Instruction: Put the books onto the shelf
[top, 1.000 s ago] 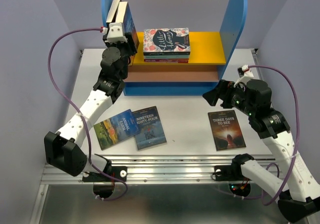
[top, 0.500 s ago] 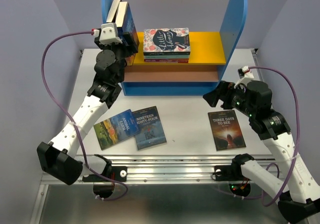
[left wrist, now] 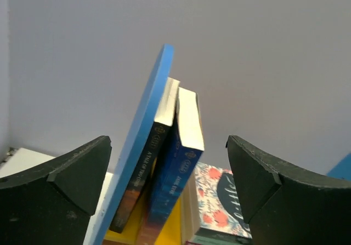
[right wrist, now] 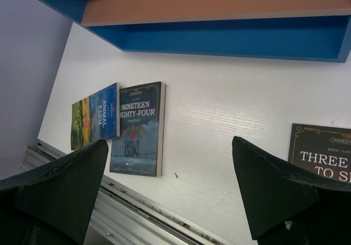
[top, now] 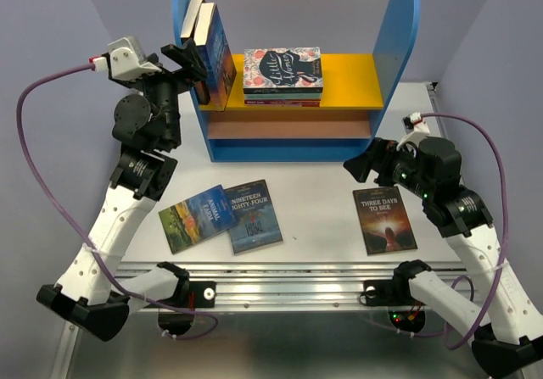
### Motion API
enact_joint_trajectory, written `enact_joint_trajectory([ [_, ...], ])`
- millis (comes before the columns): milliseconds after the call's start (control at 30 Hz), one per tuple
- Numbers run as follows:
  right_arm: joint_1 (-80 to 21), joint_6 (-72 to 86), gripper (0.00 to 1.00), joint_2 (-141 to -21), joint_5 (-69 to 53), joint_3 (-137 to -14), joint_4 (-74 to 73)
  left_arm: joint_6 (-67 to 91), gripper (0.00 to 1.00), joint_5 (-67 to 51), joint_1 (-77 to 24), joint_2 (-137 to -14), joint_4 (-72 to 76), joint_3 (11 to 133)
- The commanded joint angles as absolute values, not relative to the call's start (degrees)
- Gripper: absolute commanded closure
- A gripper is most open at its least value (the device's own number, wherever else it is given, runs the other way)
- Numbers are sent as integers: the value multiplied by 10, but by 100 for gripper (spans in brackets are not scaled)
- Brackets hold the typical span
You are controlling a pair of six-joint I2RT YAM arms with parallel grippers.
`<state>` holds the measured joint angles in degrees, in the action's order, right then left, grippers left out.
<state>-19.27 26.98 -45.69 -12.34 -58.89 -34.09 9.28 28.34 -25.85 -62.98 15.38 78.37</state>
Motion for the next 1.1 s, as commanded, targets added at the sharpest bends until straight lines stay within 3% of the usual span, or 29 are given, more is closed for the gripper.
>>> enact_joint_trajectory([
  [0, -196, 268, 0, -450, -130, -580, -325, 125, 8, 210, -258, -605, 128, 796],
  [67, -196, 271, 0, -451, -133, -578, -326, 148, 29, 167, -259, -594, 111, 774],
  [100, -196, 272, 0, -451, -133, -576, -325, 158, 63, 137, -258, -589, 107, 763],
  [200, -196, 274, 0, -451, -136, -573, -326, 216, 100, 127, -259, -570, 113, 692],
  [467, -196, 279, 0, -454, -142, -568, -323, 226, 100, 124, -259, -608, 125, 627],
  [767, -196, 285, 0, -459, -140, -570, -323, 212, 100, 223, -258, -682, 82, 693],
  [1067, -196, 279, 0, -466, -134, -579, -323, 191, 100, 240, -246, -721, 87, 731],
])
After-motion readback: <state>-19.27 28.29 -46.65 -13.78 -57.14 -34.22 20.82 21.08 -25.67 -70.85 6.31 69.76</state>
